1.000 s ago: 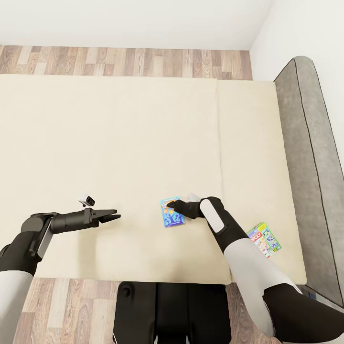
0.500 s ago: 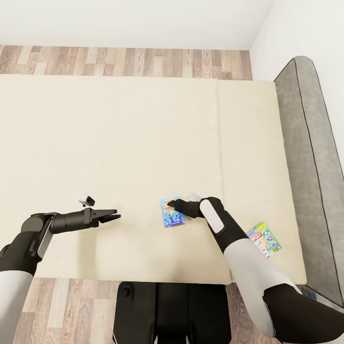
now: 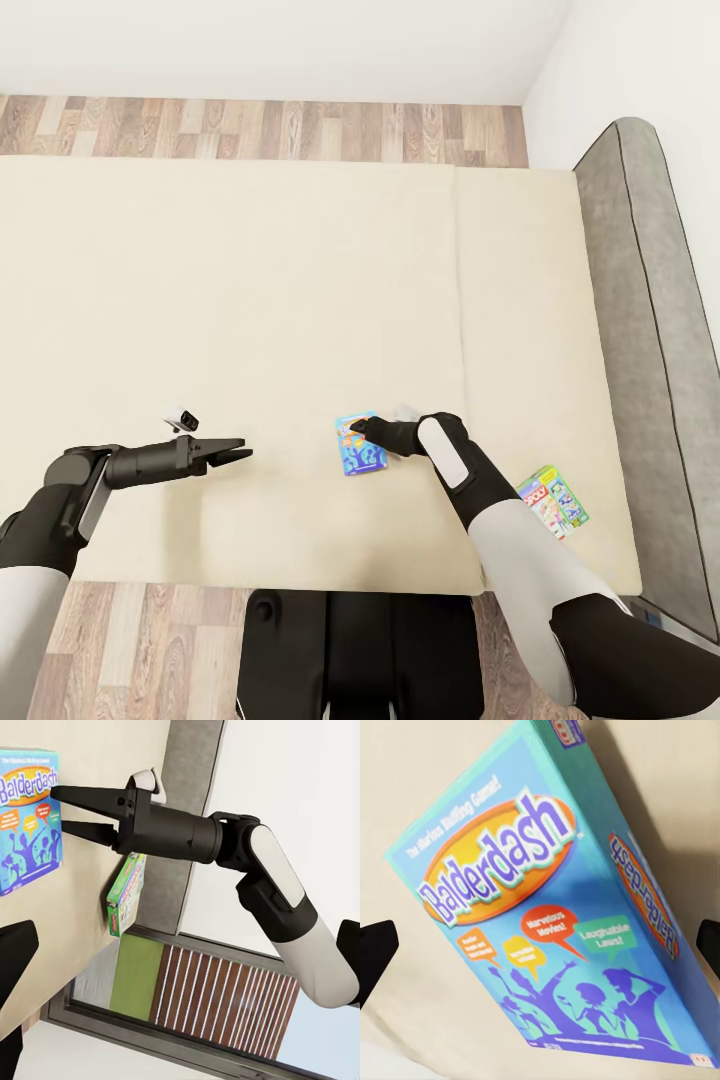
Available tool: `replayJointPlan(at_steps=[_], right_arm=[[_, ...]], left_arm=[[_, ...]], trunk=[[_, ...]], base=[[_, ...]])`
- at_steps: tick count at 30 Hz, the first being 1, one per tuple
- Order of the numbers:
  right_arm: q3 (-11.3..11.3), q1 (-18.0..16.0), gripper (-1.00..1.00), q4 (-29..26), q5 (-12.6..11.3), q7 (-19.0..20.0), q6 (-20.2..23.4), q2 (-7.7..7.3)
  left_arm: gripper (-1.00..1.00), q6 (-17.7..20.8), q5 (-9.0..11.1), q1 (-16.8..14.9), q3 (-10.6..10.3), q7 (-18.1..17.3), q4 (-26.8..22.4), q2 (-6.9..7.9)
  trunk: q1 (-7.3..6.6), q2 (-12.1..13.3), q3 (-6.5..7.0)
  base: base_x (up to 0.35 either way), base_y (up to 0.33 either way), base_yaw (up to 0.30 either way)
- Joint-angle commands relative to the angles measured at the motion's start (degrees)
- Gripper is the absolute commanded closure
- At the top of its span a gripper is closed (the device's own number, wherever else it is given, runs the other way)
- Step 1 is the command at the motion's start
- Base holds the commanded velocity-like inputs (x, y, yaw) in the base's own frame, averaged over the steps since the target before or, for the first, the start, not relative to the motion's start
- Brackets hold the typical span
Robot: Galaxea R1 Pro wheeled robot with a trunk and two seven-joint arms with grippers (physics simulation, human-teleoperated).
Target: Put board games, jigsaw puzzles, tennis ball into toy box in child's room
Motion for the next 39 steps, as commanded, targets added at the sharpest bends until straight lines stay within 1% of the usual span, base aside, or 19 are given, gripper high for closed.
replayJointPlan(at_steps=[1, 39], right_arm=[[0.08, -0.02, -1.0, -0.09, -0.6, -0.58, 0.12, 0.0], [0.08, -0.02, -1.0, -0.06, -0.6, -0.58, 0.12, 0.0]], left_arm=[[-1.0, 0.61, -0.02, -0.01, -0.02, -0.22, -0.01, 0.02], [-1.0, 0.61, -0.02, -0.01, 0.06, -0.22, -0.01, 0.11]], trunk=[[0.03, -0.09, -0.06], [0.03, -0.09, -0.06]], base=[[0.0, 0.0, 0.0], [0.0, 0.025, 0.0]])
